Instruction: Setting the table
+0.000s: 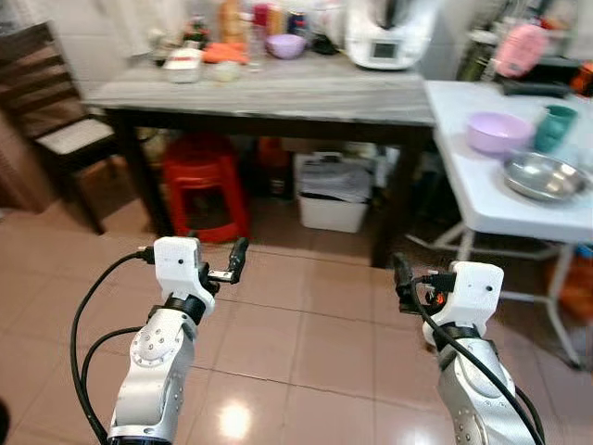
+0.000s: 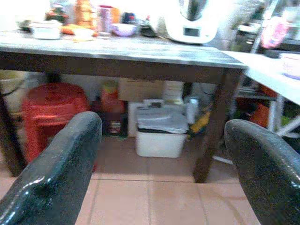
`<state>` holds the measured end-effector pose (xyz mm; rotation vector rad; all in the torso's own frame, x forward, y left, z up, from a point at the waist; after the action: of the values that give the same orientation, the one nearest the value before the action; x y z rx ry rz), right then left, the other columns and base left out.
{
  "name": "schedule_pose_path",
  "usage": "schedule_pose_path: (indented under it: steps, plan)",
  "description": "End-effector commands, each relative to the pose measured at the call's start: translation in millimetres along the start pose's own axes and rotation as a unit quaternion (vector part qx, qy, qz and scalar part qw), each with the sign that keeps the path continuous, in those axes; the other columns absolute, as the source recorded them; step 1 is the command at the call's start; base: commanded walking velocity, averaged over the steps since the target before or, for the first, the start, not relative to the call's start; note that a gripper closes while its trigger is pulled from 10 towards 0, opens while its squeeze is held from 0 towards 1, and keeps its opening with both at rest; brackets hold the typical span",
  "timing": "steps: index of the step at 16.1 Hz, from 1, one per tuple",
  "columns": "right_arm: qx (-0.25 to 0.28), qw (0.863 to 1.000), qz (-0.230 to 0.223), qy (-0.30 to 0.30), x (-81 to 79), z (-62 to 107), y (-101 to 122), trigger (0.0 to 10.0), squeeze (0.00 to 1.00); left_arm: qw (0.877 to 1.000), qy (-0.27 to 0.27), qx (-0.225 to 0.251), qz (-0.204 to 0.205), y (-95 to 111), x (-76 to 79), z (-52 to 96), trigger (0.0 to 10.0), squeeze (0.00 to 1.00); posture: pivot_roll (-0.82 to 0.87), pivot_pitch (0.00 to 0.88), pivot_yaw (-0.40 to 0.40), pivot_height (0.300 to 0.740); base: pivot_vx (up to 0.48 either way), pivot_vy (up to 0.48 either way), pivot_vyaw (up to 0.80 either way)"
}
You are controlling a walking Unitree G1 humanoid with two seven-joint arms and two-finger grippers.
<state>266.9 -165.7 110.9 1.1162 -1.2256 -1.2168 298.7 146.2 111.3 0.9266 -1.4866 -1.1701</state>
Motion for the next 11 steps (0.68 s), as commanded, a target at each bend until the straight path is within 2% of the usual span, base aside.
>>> schedule_pose_path:
  steps: [1, 11]
  plan:
    - [0.009, 1.000, 0.000, -0.004, 1.8, -0.1, 4.0, 10.0, 0.00, 1.000, -0.007, 0.008, 0.001, 4.6, -0.9, -0.4, 10.0, 0.00, 0.01, 0.000, 0.027, 0.740, 0.000, 0.000, 0.00]
    - [0.011, 1.000, 0.003, -0.007, 4.1, 1.5, 4.4, 10.0, 0.00, 1.000, -0.026, 0.009, 0.001, 3.3, 5.3, -0.7, 10.0, 0.00, -0.01, 0.000, 0.031, 0.740, 0.459, 0.000, 0.00]
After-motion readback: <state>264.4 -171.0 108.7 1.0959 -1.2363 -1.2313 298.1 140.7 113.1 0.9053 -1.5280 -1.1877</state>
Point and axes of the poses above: a point about 5 cm out from each wrist's last joint towards the gripper, its own z axis pointing back from the gripper into the wrist, its own y axis along the axis of the wrist's last joint, x = y × z, the point moved 2 cm from there along -z, pointing out of the wrist towards the gripper, and after that the axes turned 8 degrees about z, right-handed, at the moved point
